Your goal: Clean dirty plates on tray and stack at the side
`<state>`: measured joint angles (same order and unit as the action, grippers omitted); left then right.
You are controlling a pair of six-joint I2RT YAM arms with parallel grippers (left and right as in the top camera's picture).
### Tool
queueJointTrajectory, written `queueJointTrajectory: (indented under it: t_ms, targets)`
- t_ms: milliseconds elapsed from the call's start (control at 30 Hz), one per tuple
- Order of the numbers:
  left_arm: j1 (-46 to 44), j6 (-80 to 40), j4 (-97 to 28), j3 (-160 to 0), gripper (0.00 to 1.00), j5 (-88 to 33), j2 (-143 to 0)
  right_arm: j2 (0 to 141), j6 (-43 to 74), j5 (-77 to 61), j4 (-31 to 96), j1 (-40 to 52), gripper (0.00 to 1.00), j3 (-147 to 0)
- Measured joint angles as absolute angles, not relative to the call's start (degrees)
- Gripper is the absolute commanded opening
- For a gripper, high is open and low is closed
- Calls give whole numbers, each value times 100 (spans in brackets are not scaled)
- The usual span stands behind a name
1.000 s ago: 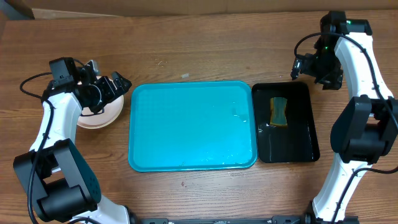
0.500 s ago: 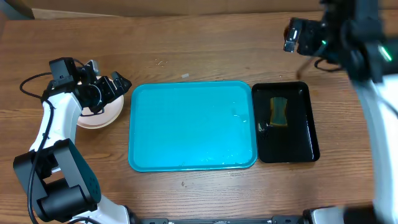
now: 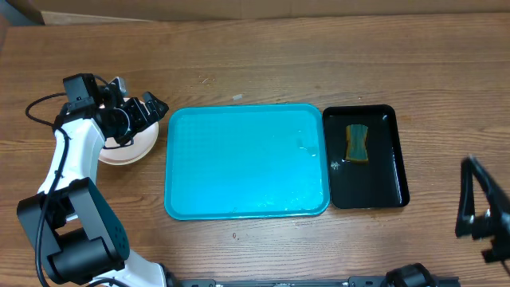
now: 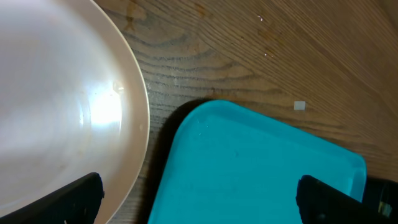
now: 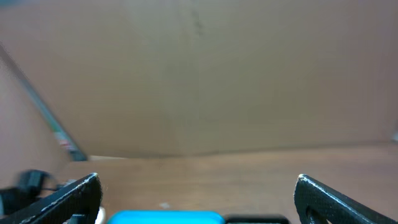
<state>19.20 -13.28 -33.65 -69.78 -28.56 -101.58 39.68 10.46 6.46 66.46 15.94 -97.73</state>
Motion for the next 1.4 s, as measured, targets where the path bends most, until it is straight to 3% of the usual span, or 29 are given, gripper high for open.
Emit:
queueJointTrajectory:
  t_ms: [267, 467, 600, 800, 1400]
  targets:
    - [1920, -1328, -3371, -6976, 100, -2858, -10158, 2217, 1044, 1269, 6855, 1564, 100, -7266]
    - [1920, -1328, -3371, -6976, 100, -2860, -10158, 1240, 1017, 1234, 4434, 1057, 100, -5596]
    - [1920, -1328, -3374, -6976, 100, -2862, -10158, 727, 572, 443, 2104, 617, 100, -4230]
    - [1920, -1328, -3376, -6976, 100, -2873, -10158, 268, -117, -687, -62, 408, 100, -2451]
    - [1920, -1328, -3376, -6976, 100, -2873, -10158, 84, -338, -1024, -183, 405, 100, -294]
